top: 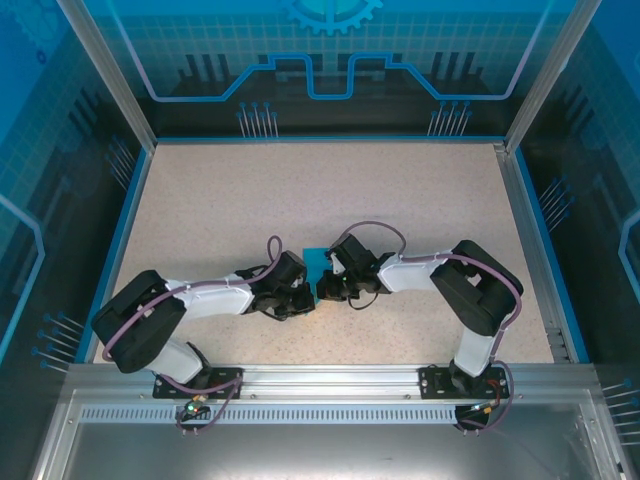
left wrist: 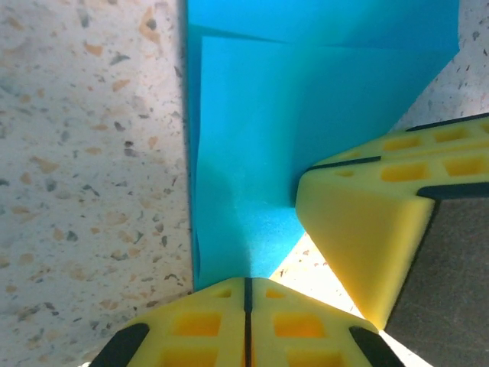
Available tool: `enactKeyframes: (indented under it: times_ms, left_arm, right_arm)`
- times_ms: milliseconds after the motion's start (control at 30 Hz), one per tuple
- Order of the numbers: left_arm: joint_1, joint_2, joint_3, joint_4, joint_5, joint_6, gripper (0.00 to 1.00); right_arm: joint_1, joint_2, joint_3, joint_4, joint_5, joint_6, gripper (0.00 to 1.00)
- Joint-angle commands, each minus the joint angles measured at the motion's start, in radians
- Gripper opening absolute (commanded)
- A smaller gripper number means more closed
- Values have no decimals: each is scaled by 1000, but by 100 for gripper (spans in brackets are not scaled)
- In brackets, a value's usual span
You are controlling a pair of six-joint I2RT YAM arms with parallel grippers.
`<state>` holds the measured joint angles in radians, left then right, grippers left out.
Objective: Fold a paper plane with a square sheet of paper (pick it up from the middle)
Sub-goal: Third fold the triangle at the center of the table.
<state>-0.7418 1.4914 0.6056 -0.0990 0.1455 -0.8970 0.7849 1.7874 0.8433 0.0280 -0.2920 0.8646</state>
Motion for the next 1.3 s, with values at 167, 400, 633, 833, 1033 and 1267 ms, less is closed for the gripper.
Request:
enactKeyframes:
  times_ms: [167,400,633,833,1033,1267]
  left_arm:
    - [-7,25,-3,-120,-23,-18,9]
    - [-6,67,0,-189,-12,-24,9]
    - [-6,95,9,-183,0,-29,8]
    - [-6,107,25,-179,2,-23,8]
    - [-7,112,39,-179,0,-19,8]
    - [-6,118,48,-180,-1,-15,8]
  right_arm:
    - [-18,50,-9,-43,5,-11,7]
    - [-97,58,-2,-65,16,-116,7]
    - [-222,43,29,-100,46,-194,7]
    - [-236,-63,56,-124,38,-213,7]
    - [-126,-159,-7,-119,36,-189,8]
    - [-70,-73,-26,-20,-43,-112,8]
